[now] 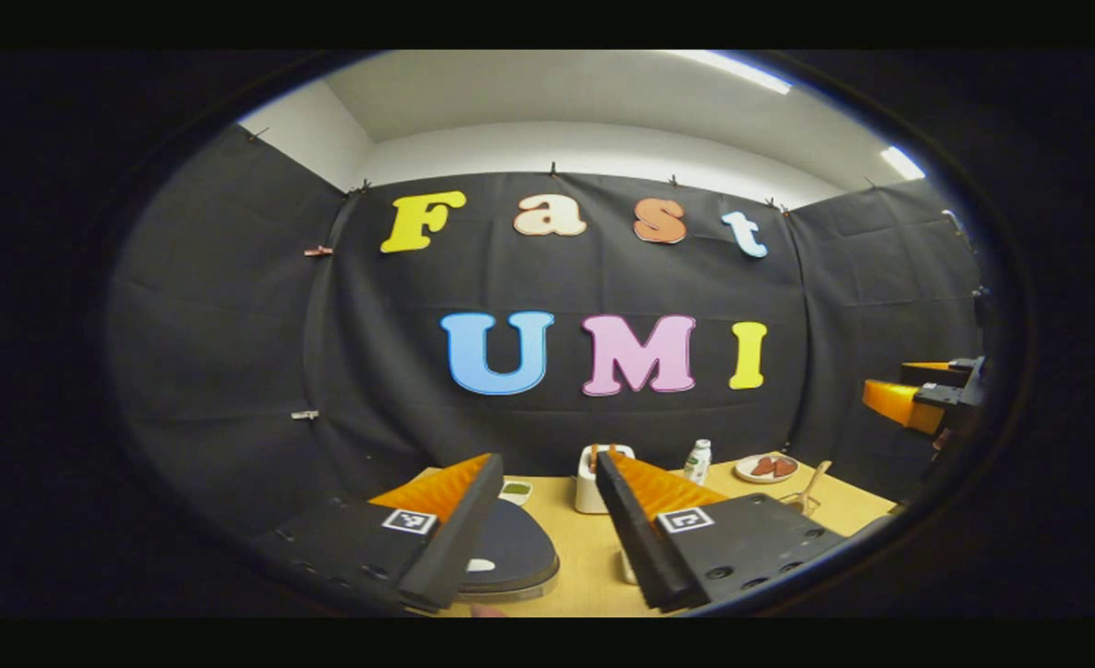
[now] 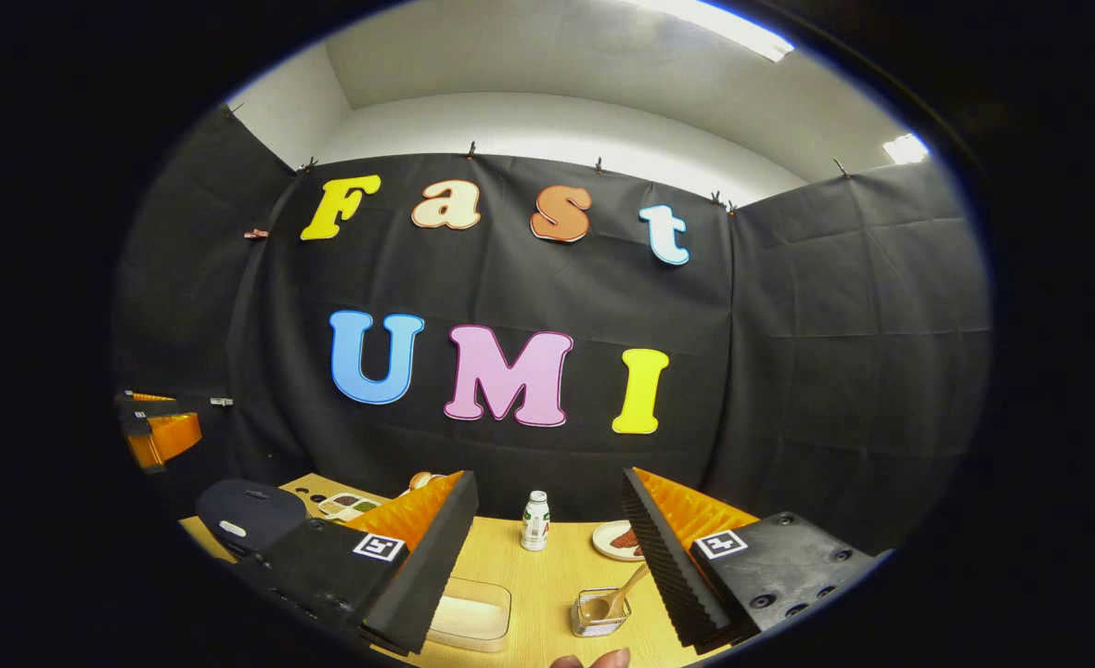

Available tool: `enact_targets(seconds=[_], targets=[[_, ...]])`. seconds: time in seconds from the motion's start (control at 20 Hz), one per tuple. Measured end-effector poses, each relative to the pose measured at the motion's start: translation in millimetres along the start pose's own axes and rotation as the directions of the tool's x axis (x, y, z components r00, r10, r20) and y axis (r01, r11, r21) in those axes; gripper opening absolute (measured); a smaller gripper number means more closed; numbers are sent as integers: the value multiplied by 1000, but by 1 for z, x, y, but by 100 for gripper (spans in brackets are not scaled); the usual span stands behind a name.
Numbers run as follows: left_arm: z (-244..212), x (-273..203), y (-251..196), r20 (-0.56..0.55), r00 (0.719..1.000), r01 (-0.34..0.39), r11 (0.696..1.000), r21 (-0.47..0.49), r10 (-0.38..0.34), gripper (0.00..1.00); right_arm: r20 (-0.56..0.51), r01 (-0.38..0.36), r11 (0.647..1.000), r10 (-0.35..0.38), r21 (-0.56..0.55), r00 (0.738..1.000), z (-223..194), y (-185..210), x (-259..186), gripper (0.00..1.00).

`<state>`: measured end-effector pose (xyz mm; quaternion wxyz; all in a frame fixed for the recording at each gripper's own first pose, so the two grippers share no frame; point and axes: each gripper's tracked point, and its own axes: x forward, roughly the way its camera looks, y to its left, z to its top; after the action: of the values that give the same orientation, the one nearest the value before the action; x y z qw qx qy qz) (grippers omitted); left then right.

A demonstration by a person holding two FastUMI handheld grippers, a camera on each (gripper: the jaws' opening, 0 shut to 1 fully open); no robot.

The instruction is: Close the left gripper, press the button to open the rice cooker; take a wooden spoon from the chopstick holder with the right hand, scoop a spoonful of rice and pour it into the rice cooker, then put the wooden spoon back into the chopstick holder.

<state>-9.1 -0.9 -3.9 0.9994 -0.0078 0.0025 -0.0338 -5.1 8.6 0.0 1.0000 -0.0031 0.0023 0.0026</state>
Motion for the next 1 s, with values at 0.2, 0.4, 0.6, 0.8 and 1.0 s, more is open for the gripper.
enact_targets(seconds=[0.2, 0.4, 0.6, 0.8, 1.0], targets=[[-21, 3, 10, -70, 998, 6, 1000, 11, -5, 22, -1, -6, 1000, 6, 0, 1000, 0, 4, 0, 97], [-55, 4, 29, -164, 986, 22, 999, -25, -26, 4, 1, -7, 1000, 7, -8, 1000, -2, 5, -1, 97], [-99, 11, 61, -283, 959, -17, 996, -85, -8, 7, -3, 1, 1000, -1, -18, 1000, -5, 3, -2, 97], [-149, 18, 76, -412, 911, -32, 990, -138, -28, 7, -13, 20, 999, -20, -25, 1000, -11, -2, 0, 97], [-188, 22, 78, -511, 858, -53, 982, -179, -47, 7, -24, 37, 999, -38, -33, 999, -15, -7, 2, 97]])
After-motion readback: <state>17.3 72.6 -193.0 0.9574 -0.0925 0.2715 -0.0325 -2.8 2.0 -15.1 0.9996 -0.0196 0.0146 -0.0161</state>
